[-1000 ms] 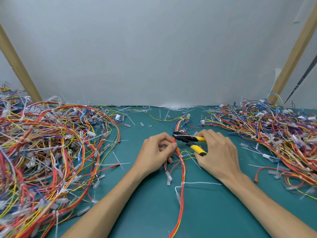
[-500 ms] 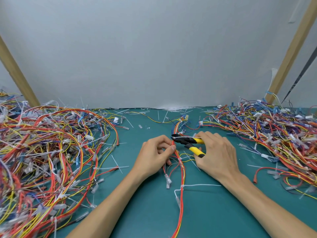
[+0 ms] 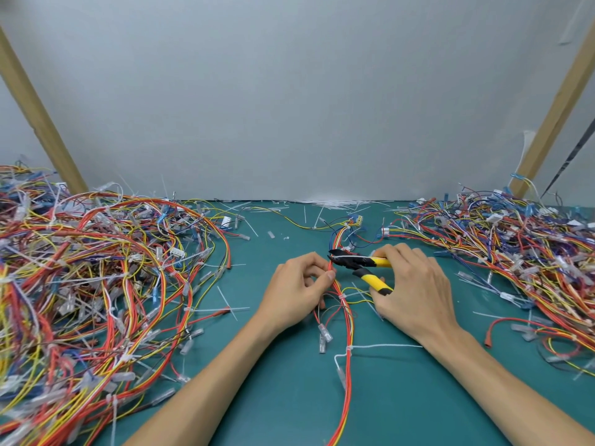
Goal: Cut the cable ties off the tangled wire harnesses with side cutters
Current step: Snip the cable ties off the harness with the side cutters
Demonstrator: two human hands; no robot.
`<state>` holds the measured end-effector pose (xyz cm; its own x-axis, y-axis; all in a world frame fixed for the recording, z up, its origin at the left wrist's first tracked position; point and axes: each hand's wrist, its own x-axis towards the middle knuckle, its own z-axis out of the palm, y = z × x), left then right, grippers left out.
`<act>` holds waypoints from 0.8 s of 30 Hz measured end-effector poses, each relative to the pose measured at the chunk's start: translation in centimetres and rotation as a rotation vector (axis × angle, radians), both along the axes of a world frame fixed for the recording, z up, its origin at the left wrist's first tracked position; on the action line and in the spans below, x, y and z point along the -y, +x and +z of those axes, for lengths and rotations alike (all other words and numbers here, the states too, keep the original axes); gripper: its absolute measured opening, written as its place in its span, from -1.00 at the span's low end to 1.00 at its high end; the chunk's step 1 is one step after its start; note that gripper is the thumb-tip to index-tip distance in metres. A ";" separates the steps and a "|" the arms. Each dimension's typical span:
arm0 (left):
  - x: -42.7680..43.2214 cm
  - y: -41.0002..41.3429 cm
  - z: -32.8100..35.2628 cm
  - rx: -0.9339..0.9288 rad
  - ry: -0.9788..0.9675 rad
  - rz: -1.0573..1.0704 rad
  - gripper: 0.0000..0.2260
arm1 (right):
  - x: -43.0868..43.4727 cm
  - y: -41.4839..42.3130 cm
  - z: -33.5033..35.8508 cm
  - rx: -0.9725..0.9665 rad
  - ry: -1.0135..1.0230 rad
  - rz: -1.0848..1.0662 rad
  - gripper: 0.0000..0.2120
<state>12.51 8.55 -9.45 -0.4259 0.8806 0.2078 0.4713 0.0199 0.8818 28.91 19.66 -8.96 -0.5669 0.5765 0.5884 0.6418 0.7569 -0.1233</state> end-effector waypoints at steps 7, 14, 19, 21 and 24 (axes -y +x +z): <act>0.0 0.0 -0.1 0.004 0.003 0.007 -0.93 | 0.1 0.0 -0.1 -0.010 0.067 -0.003 -0.67; 0.1 0.0 0.0 0.011 0.008 0.001 -0.94 | 0.2 0.0 -0.2 0.004 0.022 -0.010 -0.71; 0.2 0.1 0.1 0.015 0.010 0.006 -0.94 | 0.3 0.1 -0.1 -0.004 0.019 0.006 -0.70; 0.2 0.1 0.2 0.014 0.009 0.007 -0.94 | 0.3 0.1 -0.1 -0.003 0.016 0.006 -0.71; 0.2 0.1 0.1 0.016 0.007 0.004 -0.93 | 0.3 0.1 -0.1 0.007 0.018 0.002 -0.72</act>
